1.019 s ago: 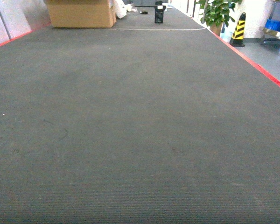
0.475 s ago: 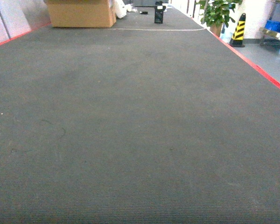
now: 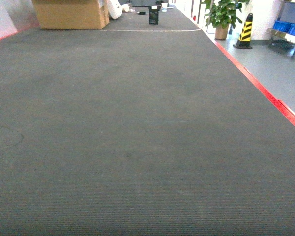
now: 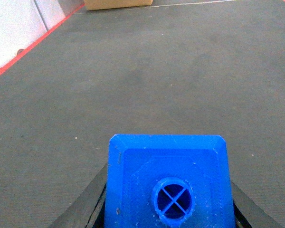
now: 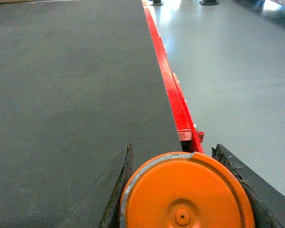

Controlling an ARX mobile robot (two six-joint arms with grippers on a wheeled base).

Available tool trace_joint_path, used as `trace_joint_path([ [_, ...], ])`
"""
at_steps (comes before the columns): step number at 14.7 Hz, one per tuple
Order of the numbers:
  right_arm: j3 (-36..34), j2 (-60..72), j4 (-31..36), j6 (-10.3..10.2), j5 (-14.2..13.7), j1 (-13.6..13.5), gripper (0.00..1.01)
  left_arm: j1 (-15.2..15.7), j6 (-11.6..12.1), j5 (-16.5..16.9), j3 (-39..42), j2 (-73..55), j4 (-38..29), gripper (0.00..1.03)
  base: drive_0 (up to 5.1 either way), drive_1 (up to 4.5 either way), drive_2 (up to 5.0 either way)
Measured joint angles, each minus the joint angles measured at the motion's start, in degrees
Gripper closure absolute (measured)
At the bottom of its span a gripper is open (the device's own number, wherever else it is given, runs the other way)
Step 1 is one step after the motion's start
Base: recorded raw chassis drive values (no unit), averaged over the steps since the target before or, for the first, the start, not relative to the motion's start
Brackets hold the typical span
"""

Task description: Sort blue parts and orange caps into right shelf containers

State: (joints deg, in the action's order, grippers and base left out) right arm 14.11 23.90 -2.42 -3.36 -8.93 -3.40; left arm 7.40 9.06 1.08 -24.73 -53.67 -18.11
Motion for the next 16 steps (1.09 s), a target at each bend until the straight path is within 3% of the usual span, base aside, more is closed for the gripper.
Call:
trace_joint_path([
  [16,0.0,0.0,0.0,0.0,0.0,0.0,0.58,-0.1,0.0,0.1,0.0,0.0,-0.2,0.58,5.0,-2.44,-2.4],
])
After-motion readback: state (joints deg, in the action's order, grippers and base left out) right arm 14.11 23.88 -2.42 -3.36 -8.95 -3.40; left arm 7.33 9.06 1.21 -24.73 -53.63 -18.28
